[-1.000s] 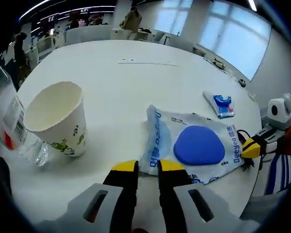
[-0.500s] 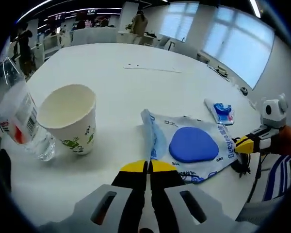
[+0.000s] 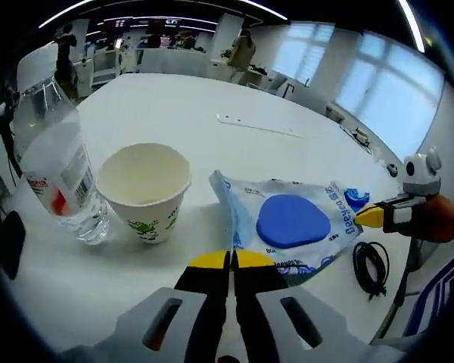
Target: Arrange the tabletop items into an orderly group along one side of the table until the central work area is clear of visible clutter.
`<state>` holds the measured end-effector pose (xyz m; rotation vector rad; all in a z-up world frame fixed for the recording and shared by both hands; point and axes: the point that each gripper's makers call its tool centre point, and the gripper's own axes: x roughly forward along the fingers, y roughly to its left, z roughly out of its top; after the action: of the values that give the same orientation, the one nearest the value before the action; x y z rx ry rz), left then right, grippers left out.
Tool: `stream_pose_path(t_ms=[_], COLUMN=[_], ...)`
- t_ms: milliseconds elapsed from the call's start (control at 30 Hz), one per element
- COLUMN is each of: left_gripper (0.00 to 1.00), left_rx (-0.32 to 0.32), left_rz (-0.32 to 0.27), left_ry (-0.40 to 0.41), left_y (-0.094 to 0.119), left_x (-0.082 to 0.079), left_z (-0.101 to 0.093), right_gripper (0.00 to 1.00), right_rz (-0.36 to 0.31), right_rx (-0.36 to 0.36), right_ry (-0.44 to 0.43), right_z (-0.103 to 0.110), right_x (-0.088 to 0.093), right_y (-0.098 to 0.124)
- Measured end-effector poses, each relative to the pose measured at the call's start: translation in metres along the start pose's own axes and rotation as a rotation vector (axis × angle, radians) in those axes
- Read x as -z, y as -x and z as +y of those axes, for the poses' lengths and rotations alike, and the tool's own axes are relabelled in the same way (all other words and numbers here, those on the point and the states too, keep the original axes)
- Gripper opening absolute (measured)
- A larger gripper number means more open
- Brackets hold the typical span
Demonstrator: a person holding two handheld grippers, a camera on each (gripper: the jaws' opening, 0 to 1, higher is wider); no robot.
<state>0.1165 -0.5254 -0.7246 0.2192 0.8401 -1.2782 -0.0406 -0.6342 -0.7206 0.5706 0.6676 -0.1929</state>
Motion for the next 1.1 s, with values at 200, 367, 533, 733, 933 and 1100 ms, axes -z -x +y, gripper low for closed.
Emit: stream_pose_path(t_ms=[200,367,533,733,933,1100], left_gripper=[0.00,0.00,0.00,0.00,0.00,0.00], left_rx=[-0.016,-0.030,-0.042,-0.064,-0.083,-0.088], left_rz=[-0.003,-0.010,-0.010,0.005,0.026,0.031], left_ry=[0.016,0.034,0.053,0.083,0.081,0.095], left_y=[-0.001,-0.003,-0.008,-0.017,-0.021,-0.022], left_x=[-0.002,-0.004,-0.005,0.002,0.009,0.011], left_z=[0.007,0.011,0.014,0.017,0.019,0.021], right_gripper=[0.00,0.00,0.00,0.00,0.00,0.00], right_rz=[0.013,0.027,0.036,0.055,0.067,0.063], right_rx=[-0.007,-0.008,0.000,0.011,0.026,0.028], right_ry=[0.019,0.025,0.030,0.030,0.011,0.008], right_z=[-0.002,-0.005,-0.008,-0.011,-0.014,-0.014], right_x=[-0.008,-0.011,-0.017,-0.016,-0.009,-0.008], right_y=[-0.010,-0.019,-0.025,-0.032,-0.035,-0.035])
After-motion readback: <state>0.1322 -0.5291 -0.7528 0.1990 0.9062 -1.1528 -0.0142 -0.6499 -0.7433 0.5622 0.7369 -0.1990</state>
